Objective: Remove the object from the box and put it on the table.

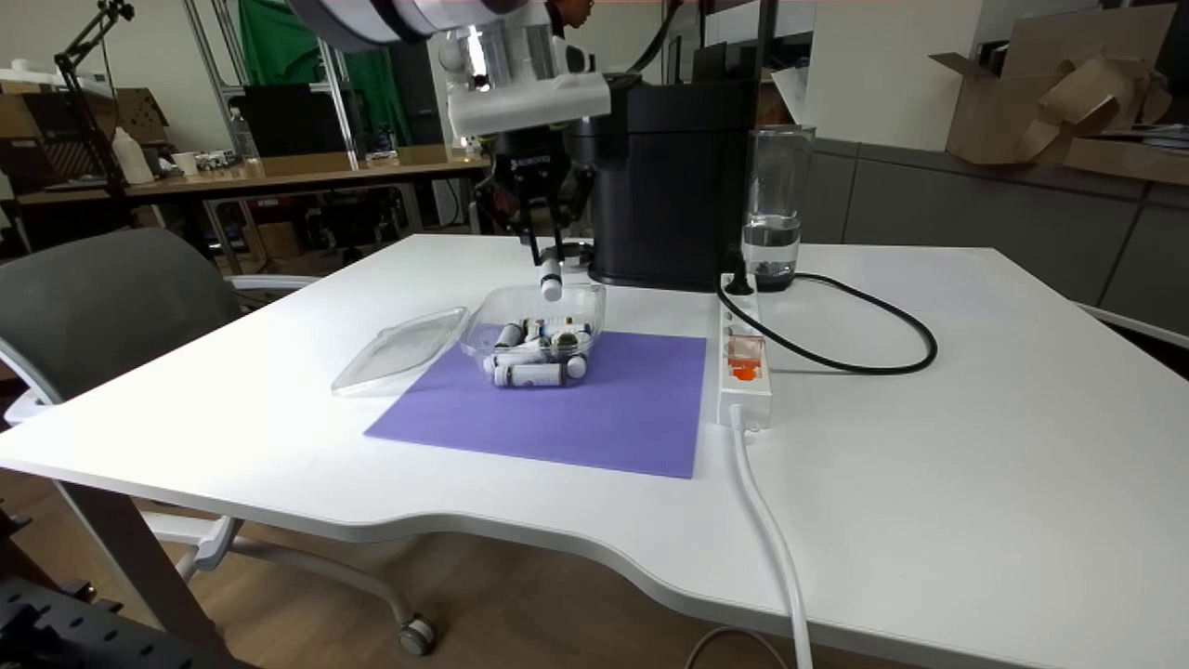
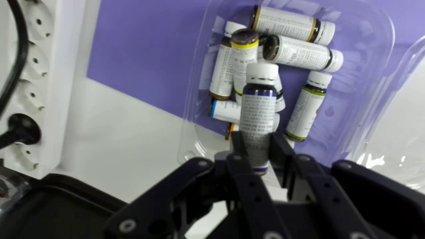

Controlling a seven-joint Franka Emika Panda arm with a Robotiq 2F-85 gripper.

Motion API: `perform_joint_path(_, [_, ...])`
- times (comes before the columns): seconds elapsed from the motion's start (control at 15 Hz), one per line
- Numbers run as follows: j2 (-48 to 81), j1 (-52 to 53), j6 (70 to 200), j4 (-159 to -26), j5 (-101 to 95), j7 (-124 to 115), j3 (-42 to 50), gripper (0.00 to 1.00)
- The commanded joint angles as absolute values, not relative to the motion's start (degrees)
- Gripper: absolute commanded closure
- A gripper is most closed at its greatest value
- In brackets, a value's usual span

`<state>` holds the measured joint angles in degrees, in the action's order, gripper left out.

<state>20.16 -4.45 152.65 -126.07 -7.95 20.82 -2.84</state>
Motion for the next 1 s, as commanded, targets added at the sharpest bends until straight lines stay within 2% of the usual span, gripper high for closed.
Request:
perform_joint_path(0.0, [15.3,-3.3,146.3,-126.1,-9.7,14.5,1.0,0.94])
perform_joint_path(0.33, [16.4,-4.9,144.0,-124.6,-8.1,11.9,3.9,0.94])
perform_joint_path(0.93, [26.0,-6.4,146.5,-121.3,-6.9,10.9,4.7,0.94])
